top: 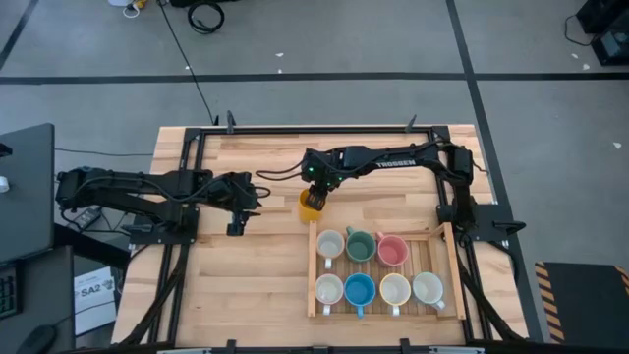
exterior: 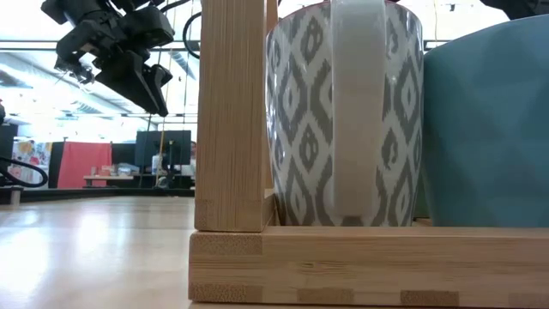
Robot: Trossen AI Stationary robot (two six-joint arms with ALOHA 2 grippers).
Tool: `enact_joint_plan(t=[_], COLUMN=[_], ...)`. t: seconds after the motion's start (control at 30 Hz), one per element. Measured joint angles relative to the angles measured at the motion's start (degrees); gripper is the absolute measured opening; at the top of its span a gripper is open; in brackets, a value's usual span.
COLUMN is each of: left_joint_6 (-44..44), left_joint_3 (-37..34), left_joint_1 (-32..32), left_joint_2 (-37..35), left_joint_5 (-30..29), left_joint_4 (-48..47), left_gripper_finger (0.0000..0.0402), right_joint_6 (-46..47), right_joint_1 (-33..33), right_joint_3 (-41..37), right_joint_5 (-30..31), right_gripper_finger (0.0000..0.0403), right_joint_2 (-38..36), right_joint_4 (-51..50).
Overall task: Place coffee mugs
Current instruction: Put the yellow mug on the shelf
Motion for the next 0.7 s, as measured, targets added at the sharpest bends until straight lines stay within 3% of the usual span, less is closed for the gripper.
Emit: enact_joint_plan(t=[0.7], left_joint_6=[1.2], left_joint_3=[0.0], left_joint_1=[0.0], left_joint_2=[0.0], left_joint_5=[-0.1], left_joint_4=[0.0], left_gripper_finger=[0.0130], right_joint_6=[0.2], right_joint_1=[0.4], right_joint_3=[-0.1], right_joint_5=[-0.9], right_gripper_finger=[0.0045], right_joint_2=[0.0], right_joint_4=[0.2])
